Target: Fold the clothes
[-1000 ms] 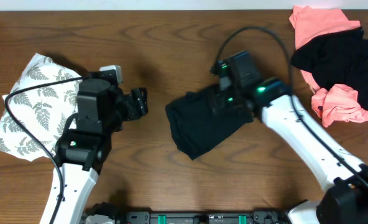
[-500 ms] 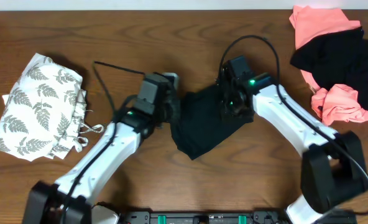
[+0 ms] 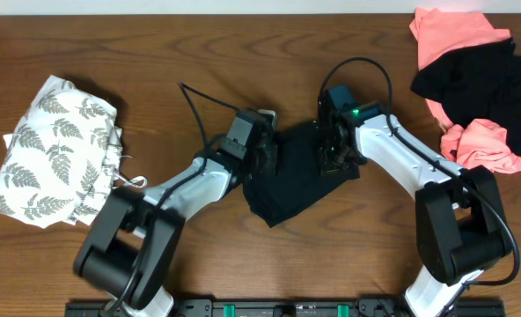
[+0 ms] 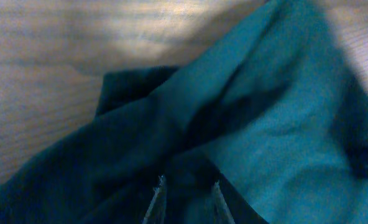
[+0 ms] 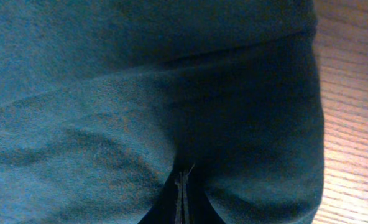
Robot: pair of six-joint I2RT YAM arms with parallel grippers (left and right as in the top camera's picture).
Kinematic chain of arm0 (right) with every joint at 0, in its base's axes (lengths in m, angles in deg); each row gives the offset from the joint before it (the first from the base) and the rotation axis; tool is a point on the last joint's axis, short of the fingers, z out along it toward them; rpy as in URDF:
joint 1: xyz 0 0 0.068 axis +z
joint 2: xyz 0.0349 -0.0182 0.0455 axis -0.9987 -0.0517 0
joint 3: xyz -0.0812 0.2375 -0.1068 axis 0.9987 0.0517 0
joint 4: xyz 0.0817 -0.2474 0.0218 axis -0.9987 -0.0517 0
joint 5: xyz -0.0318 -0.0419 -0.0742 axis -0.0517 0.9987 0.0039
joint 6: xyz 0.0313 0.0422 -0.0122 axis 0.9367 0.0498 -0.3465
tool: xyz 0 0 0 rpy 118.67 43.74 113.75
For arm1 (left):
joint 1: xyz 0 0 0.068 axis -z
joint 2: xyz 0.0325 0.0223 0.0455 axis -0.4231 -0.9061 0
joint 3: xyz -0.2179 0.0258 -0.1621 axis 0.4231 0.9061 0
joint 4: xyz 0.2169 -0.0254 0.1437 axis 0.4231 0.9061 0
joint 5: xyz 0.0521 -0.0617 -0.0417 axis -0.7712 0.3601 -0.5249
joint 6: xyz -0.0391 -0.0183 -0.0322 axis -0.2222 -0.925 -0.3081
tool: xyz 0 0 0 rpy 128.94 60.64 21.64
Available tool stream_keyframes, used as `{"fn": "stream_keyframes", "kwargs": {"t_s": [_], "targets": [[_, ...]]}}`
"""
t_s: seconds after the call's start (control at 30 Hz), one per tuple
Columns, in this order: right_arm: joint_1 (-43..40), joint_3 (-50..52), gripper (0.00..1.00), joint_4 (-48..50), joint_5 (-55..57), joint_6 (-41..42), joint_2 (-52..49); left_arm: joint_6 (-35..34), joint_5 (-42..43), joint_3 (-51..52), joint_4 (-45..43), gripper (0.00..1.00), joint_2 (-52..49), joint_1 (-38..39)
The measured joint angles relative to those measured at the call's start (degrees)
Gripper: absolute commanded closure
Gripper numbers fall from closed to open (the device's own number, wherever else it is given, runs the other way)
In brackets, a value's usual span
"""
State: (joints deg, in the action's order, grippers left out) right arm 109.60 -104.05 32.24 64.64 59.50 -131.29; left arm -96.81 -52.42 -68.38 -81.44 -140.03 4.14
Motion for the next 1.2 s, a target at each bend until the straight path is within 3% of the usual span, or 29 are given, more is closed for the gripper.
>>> {"fn": "stream_keyframes", "kwargs": {"t_s": [0.53,0.6,0.8,0.87,0.97,1.2], "targets": [[0.0,5.33,0.98,-3.02,5.38,-0.02,0.0,0.39,-4.37,-0.26,-6.97,0.73,-3.41,-10.47],[0.0,5.33,0.9,-2.84,5.77,0.04,0.0,0.48,-4.26,-1.4,-4.42,0.73,-3.34,-11.34],[-0.04,5.4,0.27,-1.38,5.4,0.11,1.66,0.66,-1.55,-5.73,6.58,0.73,2.73,-10.16],[-0.13,5.42,0.17,-0.66,4.42,0.26,3.58,0.61,-1.22,-6.21,9.97,0.72,6.38,-8.74],[-1.86,5.44,0.11,-0.02,1.81,-0.31,8.09,-0.2,-0.72,-6.62,14.69,0.72,10.95,-5.7],[-12.44,5.42,0.2,0.39,-6.75,-3.39,13.79,-8.04,-0.13,-6.86,19.61,0.72,10.64,0.94]]}}
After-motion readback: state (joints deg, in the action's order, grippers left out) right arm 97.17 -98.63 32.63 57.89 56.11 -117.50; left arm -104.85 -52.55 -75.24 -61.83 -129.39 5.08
